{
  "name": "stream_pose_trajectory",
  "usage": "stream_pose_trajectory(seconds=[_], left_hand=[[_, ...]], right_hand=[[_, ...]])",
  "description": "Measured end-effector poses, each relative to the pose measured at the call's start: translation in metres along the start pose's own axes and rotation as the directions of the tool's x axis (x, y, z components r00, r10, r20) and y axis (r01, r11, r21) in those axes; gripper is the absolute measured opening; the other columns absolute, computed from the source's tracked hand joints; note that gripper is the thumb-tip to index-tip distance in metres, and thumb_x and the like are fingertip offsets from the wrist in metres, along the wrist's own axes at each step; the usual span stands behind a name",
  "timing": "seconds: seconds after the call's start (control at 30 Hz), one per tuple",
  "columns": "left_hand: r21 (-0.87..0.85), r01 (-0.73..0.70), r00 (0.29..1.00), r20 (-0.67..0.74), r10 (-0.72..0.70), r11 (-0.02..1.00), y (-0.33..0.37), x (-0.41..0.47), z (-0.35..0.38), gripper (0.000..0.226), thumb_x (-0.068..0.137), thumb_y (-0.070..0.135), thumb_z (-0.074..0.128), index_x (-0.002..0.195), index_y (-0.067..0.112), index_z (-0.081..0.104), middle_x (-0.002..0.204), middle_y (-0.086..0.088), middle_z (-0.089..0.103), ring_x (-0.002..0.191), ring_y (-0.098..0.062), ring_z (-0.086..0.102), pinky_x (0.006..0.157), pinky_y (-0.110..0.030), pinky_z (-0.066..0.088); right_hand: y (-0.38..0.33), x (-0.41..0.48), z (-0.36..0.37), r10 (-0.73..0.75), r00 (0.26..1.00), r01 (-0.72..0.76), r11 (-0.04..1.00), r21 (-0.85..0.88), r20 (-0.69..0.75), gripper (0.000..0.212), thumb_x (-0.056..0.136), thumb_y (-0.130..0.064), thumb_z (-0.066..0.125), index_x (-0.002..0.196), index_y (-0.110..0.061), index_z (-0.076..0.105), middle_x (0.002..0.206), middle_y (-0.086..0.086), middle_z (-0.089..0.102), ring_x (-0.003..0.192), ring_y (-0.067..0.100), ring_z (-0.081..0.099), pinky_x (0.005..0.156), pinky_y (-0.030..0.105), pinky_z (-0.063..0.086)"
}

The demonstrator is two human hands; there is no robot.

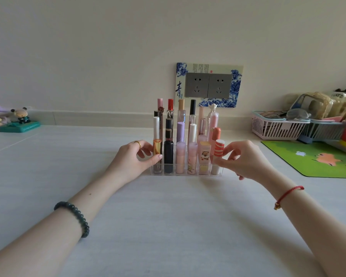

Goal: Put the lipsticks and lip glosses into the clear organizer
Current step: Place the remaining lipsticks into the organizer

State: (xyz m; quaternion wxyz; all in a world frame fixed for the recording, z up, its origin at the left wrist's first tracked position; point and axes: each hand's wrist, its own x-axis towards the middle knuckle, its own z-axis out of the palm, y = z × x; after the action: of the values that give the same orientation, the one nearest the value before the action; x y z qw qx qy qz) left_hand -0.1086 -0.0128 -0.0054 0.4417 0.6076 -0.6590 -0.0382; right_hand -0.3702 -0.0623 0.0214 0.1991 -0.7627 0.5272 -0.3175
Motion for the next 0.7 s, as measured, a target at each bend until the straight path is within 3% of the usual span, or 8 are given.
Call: stream_pose_trajectory(seconds=[0.2,0.27,0.37,0.5,0.7], left_hand=[[-0.021,0.008,1.0,-0.001,-0.008,1.0,-0.001,0.0,0.001,0.018,0.076,0.037,0.067,0.079,0.021,0.062,0.077,0.009,0.062,0.071,-0.004,0.053,0.063,-0.006,0.038],[-0.033,0.01,1.0,-0.005,-0.011,0.999,0.0,0.001,0.0,0.017,0.078,0.04,0.064,0.078,0.023,0.062,0.076,0.011,0.061,0.068,-0.002,0.053,0.062,-0.006,0.038],[-0.052,0.018,1.0,-0.004,-0.018,0.998,0.0,0.001,0.001,0.021,0.081,0.04,0.06,0.079,0.019,0.063,0.075,0.012,0.061,0.067,0.006,0.05,0.061,-0.005,0.038],[-0.068,0.018,1.0,-0.003,-0.019,0.998,0.0,0.0,0.001,0.029,0.082,0.044,0.059,0.083,0.016,0.065,0.077,0.007,0.064,0.067,0.003,0.05,0.063,-0.007,0.039],[-0.05,0.022,1.0,-0.009,-0.022,0.998,-0.001,0.001,0.001,0.022,0.085,0.039,0.056,0.083,0.018,0.063,0.077,0.01,0.063,0.066,0.004,0.052,0.06,-0.005,0.038]], right_hand=[[-0.001,0.0,-0.003,0.012,1.0,-0.012,1.0,0.005,0.006,0.036,0.069,-0.037,0.074,0.094,-0.016,0.058,0.064,-0.001,0.062,0.038,0.009,0.052,0.032,0.018,0.041],[-0.004,-0.001,-0.008,-0.051,0.989,0.051,0.999,-0.01,-0.14,0.038,0.068,-0.039,0.073,0.096,-0.02,0.056,0.067,-0.002,0.06,0.048,0.009,0.052,0.037,0.021,0.041],[-0.013,-0.004,-0.011,-0.262,0.902,0.23,0.964,-0.133,-0.344,0.034,0.068,-0.041,0.069,0.097,-0.025,0.06,0.069,-0.009,0.052,0.058,0.005,0.046,0.054,0.026,0.041],[-0.023,-0.007,0.003,-0.491,0.832,0.399,0.853,-0.336,-0.258,0.037,0.069,-0.034,0.073,0.102,-0.022,0.065,0.086,-0.005,0.047,0.078,0.011,0.043,0.064,0.024,0.034],[-0.023,-0.004,0.016,-0.527,0.835,0.405,0.786,-0.467,-0.161,0.032,0.071,-0.03,0.073,0.101,-0.02,0.067,0.097,0.007,0.053,0.091,0.022,0.048,0.072,0.025,0.035]])
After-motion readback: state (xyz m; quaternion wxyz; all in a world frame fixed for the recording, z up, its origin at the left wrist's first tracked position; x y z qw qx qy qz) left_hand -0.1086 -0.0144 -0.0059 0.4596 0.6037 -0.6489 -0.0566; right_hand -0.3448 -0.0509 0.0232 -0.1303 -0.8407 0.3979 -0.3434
